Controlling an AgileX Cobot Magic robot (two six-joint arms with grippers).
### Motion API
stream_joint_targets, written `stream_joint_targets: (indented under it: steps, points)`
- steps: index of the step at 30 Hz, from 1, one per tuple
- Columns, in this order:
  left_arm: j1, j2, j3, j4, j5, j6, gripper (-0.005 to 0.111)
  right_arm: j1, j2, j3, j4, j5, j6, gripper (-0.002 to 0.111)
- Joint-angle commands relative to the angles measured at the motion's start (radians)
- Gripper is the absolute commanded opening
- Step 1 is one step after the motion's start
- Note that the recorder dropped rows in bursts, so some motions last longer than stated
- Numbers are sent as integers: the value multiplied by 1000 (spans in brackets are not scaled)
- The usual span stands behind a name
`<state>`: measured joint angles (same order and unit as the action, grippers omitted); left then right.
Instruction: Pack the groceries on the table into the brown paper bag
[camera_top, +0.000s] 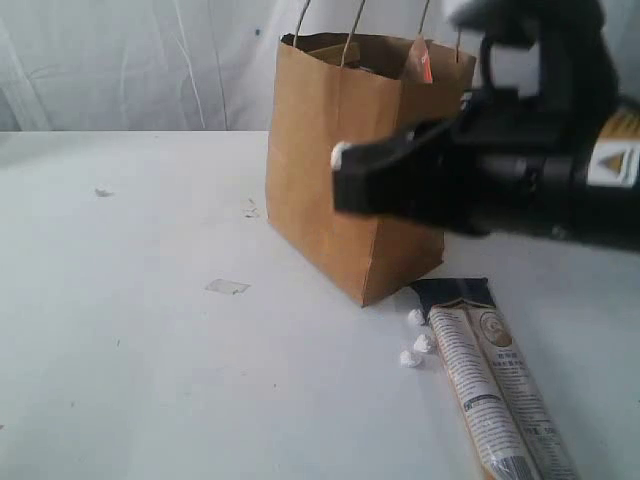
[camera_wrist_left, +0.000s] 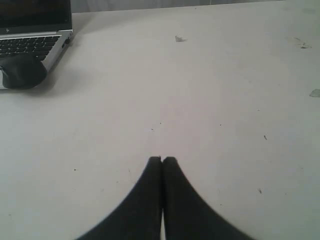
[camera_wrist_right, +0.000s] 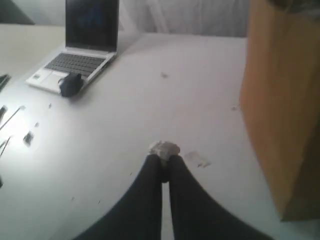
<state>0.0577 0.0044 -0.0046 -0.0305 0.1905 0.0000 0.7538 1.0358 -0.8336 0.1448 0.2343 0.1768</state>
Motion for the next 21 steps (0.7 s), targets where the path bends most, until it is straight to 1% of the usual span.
stream_joint_targets:
  steps: [1,3,5,7,9,11,17,21]
  points:
    - [0,-4,5,-6,-4,0,0,-179,24,-171,-6,114,-3,0]
    - [0,-4,5,-6,-4,0,0,-244,59,-260,1,173,-29,0]
    - [0,-4,5,-6,-4,0,0,-275,100,-331,23,232,-82,0]
    - [0,-4,5,-6,-4,0,0,-287,154,-388,30,289,-135,0]
    - [0,-4,5,-6,-4,0,0,-291,205,-424,30,297,-177,0]
    - [0,-4,5,-6,-4,0,0,-291,246,-437,30,254,-177,0]
    - [0,-4,5,-6,-4,0,0,-291,368,-437,15,52,-177,0]
    - [0,-4,5,-6,-4,0,0,-291,423,-437,15,29,-177,0]
